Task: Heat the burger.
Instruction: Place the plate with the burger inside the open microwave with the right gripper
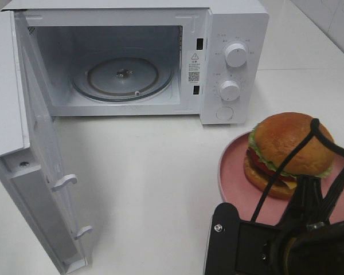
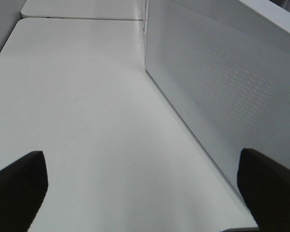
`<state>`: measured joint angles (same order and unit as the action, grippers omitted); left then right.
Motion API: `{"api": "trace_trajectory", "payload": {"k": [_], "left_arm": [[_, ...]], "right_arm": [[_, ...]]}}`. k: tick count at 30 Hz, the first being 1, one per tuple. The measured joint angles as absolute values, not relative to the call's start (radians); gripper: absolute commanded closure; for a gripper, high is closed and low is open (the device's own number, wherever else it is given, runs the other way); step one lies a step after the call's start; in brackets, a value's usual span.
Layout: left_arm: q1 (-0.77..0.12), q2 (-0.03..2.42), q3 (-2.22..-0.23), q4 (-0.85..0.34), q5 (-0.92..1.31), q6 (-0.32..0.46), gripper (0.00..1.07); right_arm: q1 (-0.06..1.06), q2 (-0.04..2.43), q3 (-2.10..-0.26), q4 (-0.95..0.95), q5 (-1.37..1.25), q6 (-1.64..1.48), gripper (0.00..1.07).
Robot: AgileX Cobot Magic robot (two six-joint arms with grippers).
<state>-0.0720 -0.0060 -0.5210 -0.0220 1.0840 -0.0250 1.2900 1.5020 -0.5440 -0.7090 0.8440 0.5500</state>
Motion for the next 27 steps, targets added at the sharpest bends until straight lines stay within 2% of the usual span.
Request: {"api": "trace_trajectory", "payload": {"k": [9, 18, 27], "left_arm": [[-0.072, -0.006, -0.521, -0.022, 1.084, -0.025, 0.07], [-0.072, -0.006, -0.521, -0.022, 1.084, -0.025, 0.07], [-0.072, -0.006, -0.521, -0.022, 1.084, -0.025, 0.07]], "right_arm": [[1.290, 1.502, -0.541, -0.833, 0.763, 0.516, 1.07], [1.290, 1.502, -0.541, -0.858, 0.727, 0.487, 1.07], [1.290, 1.502, -0.541, -0.920, 0.634, 0.312, 1.07]]}}
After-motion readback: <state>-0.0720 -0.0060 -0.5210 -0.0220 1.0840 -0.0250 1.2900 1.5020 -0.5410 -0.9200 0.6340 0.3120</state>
